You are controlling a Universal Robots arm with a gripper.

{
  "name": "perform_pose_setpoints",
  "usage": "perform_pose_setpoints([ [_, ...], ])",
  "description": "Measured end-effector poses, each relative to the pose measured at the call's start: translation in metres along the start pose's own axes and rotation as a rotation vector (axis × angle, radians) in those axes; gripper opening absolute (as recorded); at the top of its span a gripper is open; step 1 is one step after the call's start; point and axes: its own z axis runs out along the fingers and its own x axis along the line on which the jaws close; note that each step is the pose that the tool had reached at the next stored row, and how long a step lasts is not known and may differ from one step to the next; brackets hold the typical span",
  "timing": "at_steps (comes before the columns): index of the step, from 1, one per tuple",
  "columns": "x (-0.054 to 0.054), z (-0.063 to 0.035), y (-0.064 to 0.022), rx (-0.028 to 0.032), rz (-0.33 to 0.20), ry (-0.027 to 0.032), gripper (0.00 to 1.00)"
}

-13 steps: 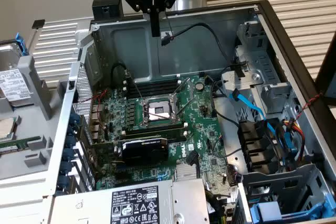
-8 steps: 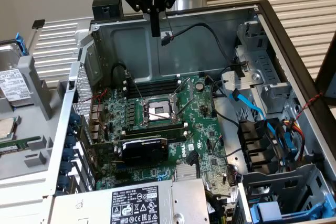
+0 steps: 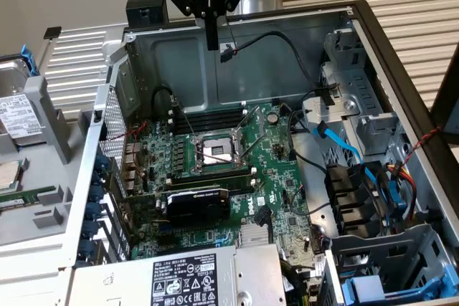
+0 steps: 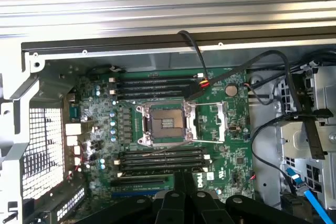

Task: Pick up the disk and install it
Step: 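Reach for the disk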

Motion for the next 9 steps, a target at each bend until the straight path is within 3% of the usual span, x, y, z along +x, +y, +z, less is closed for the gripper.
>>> perform_pose_setpoints([
  [3, 0.001, 0.0002, 0.0031, 0.0037, 0.0, -0.0006, 0.11],
  [9, 0.01, 0.0003, 0.01, 0.0173, 0.0, -0.0041, 0.11],
])
